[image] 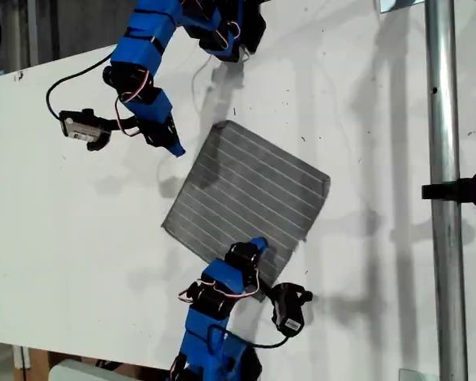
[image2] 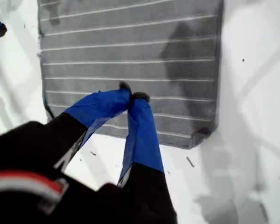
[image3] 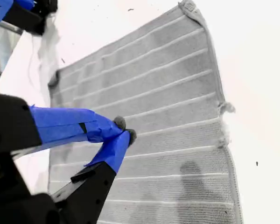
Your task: Grasp corners of a towel and fold twice.
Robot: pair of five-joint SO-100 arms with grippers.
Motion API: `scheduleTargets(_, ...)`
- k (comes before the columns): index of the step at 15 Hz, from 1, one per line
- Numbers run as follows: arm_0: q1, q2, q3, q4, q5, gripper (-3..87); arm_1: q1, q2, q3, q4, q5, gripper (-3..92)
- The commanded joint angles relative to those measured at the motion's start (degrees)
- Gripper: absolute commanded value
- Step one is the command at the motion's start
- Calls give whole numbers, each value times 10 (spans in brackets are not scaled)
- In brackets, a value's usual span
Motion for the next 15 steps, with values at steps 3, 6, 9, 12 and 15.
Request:
scheduleTargets(3, 20, -36, -71, -10, 8, -30, 3, -9, 4, -34, -19, -3)
scheduleTargets(6, 22, -84, -70, -42, 4, -30, -9, -53, 17, -98, -25, -3)
scheduleTargets(9, 22, -197, -77, -102, -18, -30, -7, -151, 46, -201, -41, -3)
scheduleTargets(12, 22, -286, -105, -110, -53, -30, -4, -283, 30, -265, -38, -3)
scheduleTargets(15, 21, -300, -104, -111, -65, -30, -1, -380, -3, -266, -1, -3)
